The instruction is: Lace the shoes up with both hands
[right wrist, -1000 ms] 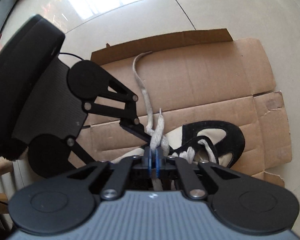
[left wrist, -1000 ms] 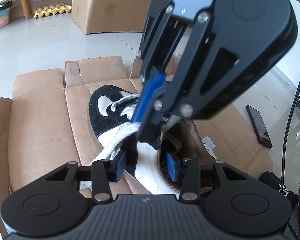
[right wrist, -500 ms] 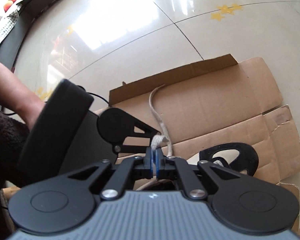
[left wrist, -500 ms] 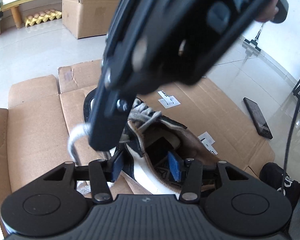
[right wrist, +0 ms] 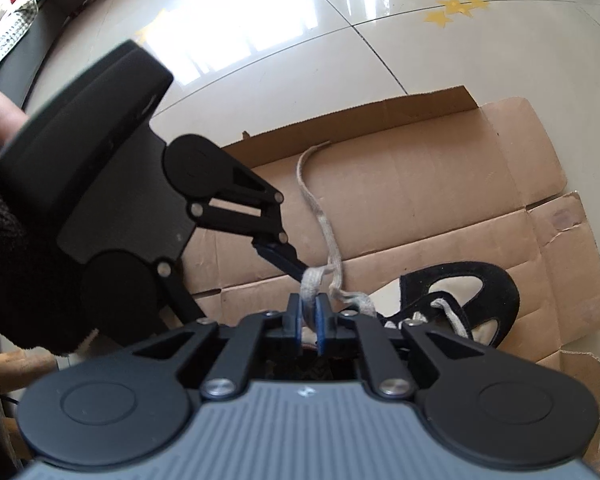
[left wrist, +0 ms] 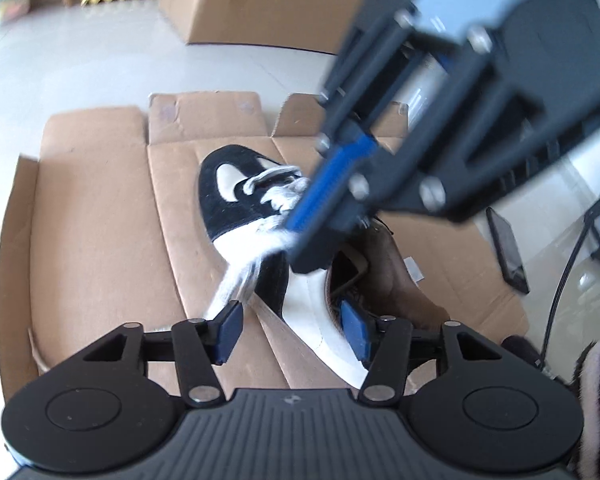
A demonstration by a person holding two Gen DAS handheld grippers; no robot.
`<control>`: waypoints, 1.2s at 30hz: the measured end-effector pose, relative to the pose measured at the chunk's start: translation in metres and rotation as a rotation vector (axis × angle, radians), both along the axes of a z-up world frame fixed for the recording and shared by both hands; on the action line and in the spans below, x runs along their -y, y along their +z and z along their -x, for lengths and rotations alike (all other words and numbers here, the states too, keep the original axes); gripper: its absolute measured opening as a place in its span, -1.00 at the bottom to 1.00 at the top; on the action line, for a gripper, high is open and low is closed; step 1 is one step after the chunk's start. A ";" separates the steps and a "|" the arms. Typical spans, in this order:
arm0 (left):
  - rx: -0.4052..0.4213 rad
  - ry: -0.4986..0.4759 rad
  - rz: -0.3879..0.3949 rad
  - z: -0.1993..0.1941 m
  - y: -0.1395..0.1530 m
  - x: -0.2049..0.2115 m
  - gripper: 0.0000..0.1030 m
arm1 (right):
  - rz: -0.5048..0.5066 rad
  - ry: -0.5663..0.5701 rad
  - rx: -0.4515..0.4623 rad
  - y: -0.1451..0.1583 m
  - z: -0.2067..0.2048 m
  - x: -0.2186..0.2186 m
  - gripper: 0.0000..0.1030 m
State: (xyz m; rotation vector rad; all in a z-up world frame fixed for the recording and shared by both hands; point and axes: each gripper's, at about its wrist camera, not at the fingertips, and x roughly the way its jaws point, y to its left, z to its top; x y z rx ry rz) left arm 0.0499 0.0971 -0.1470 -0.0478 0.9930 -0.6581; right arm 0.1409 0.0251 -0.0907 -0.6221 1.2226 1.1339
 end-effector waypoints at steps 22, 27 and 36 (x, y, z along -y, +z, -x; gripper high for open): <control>-0.229 0.508 -0.242 -0.038 0.000 -0.085 0.09 | -0.121 0.001 0.039 -0.021 0.045 0.013 -0.27; -0.267 0.624 -0.270 -0.050 -0.013 -0.099 -0.10 | -0.208 -0.076 0.054 -0.010 0.030 0.026 -0.02; -0.262 0.543 -0.286 -0.059 -0.027 -0.096 -0.97 | -0.250 -0.247 0.141 0.003 0.011 0.067 0.54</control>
